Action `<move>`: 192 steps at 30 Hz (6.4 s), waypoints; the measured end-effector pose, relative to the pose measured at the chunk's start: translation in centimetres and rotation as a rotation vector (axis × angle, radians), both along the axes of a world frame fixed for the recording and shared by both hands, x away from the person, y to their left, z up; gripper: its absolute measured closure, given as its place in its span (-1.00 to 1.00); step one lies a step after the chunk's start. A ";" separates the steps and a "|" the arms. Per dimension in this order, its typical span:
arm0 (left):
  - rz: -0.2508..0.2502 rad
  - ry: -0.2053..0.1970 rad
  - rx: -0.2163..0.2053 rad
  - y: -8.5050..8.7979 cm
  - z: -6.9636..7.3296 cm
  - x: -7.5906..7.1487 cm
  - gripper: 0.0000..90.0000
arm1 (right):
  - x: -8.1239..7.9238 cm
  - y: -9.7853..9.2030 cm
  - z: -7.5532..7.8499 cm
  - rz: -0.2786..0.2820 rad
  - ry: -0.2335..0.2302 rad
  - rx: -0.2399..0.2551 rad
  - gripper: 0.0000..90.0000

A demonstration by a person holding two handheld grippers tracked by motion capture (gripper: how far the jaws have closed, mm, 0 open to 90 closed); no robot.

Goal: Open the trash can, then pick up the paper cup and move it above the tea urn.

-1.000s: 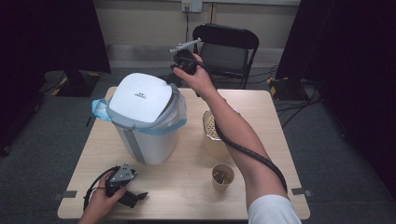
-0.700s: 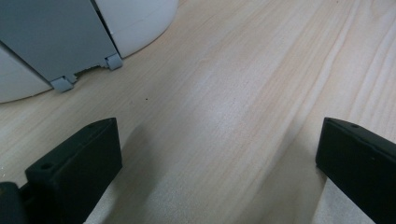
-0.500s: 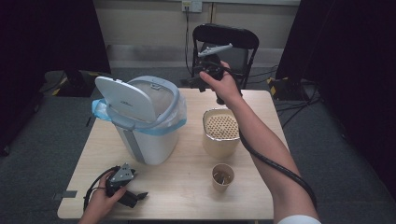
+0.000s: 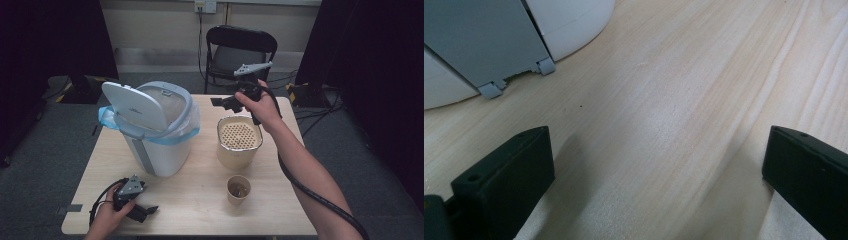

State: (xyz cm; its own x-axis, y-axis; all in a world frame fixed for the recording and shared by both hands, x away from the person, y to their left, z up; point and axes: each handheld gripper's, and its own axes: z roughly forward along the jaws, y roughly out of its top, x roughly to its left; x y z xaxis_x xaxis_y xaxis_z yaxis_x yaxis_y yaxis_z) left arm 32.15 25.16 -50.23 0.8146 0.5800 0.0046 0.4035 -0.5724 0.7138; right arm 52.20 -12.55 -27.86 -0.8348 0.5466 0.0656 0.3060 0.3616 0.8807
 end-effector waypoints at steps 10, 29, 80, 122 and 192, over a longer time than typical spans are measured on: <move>0.001 0.002 0.001 0.0 0.0 0.0 -1.00 | -2.5 -2.2 -1.3 -0.006 0.009 -0.012 -0.68; 0.002 0.004 -0.006 0.0 -0.1 0.0 -1.00 | -5.3 -6.7 -3.3 -0.029 0.027 -0.010 -0.68; -0.001 0.005 0.000 0.0 0.0 0.0 -1.00 | -14.2 -13.6 -13.5 0.008 0.109 -0.013 -0.68; 0.026 0.005 -0.003 -0.1 0.0 -0.3 -1.00 | -18.0 -11.2 -20.7 0.179 0.124 -0.033 -0.68; 0.033 0.007 -0.004 -0.1 0.0 -0.4 -1.00 | -16.6 -8.6 -20.5 0.205 0.026 -0.039 -0.40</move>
